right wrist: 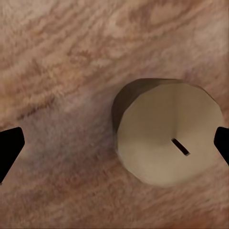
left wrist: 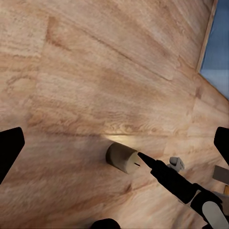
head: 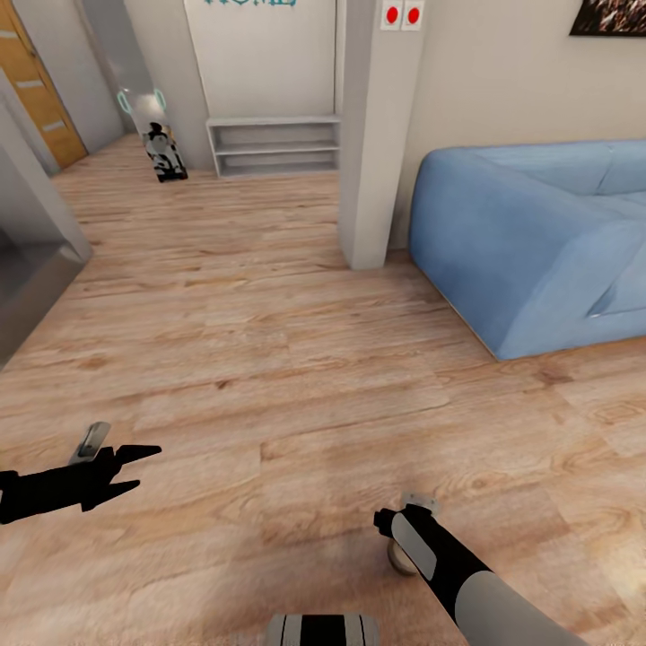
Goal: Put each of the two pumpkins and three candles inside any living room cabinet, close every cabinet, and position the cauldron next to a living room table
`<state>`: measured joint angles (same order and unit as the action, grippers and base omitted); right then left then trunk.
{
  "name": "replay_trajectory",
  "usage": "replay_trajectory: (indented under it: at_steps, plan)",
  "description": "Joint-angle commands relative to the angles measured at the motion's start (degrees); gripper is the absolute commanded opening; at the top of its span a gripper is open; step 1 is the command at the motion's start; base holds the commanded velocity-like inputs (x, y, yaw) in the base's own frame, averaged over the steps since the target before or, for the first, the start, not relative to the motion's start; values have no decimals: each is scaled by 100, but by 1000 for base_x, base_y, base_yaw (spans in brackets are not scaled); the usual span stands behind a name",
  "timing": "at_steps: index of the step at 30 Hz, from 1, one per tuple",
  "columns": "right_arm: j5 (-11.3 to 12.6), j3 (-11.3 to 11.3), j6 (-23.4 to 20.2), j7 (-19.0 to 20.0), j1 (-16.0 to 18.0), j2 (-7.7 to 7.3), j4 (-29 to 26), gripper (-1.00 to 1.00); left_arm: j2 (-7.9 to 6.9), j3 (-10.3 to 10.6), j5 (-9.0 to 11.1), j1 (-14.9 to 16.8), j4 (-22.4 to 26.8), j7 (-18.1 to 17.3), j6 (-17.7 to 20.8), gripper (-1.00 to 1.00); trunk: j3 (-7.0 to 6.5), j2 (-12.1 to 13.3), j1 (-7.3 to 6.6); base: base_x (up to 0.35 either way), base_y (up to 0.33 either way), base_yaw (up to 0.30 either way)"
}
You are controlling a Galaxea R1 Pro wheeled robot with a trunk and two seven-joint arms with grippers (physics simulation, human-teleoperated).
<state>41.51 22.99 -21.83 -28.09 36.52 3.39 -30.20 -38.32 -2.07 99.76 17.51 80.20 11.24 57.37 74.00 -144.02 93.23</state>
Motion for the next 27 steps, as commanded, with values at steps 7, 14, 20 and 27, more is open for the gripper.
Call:
replay_trajectory:
  at_steps: [7,14,20,27]
  plan:
    - [57,27,80,-47,3,-13,12,100,6,-3,67,4,5,55,14,100,94,-8,9,0,0,0]
    - [64,22,110,-55,2,-8,187,100,8,-4,63,3,5,54,16,100,94,-8,9,0,0,0]
    - [59,21,246,-61,4,-5,447,100,8,3,63,4,5,54,15,100,94,-8,9,0,0,0]
    - [59,21,271,-106,4,-5,470,100,9,4,63,6,5,54,14,100,94,-8,9,0,0,0]
